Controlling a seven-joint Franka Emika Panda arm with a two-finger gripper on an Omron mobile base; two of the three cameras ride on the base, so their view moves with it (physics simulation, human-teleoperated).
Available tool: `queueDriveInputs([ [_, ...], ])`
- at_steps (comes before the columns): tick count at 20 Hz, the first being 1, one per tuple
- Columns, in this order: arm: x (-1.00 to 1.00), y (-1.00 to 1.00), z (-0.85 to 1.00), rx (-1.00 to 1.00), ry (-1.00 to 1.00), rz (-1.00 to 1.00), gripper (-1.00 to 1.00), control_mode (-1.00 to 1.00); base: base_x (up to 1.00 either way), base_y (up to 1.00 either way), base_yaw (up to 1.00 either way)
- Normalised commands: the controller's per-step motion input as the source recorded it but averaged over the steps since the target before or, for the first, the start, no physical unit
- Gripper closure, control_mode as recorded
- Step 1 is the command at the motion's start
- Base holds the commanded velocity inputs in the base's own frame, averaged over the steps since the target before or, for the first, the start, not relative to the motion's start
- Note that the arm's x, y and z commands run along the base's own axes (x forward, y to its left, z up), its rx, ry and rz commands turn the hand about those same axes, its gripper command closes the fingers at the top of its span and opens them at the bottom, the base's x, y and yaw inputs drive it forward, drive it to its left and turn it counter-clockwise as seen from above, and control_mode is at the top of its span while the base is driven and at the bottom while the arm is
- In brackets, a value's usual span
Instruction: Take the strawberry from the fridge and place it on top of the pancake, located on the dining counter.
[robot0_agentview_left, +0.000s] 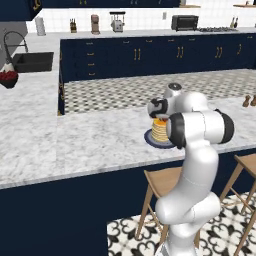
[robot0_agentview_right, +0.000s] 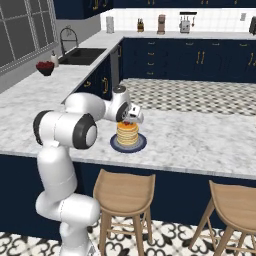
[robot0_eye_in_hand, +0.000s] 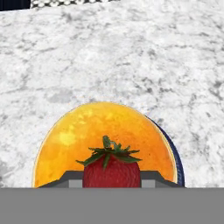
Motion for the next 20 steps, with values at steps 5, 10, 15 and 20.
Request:
queueDriveInputs([
  [5, 0.16, 0.0, -0.06, 0.0, 0.02, 0.0, 1.0, -1.0, 0.0, 0.0, 0.0],
  [10, 0.0, 0.0, -0.23, 0.0, 0.08, 0.0, -1.0, -1.0, 0.0, 0.0, 0.0],
  [15, 0.0, 0.0, -0.02, 0.0, 0.0, 0.0, -1.0, -1.0, 0.0, 0.0, 0.0],
  [20, 0.0, 0.0, 0.0, 0.0, -0.02, 0.0, -1.0, -1.0, 0.0, 0.0, 0.0],
])
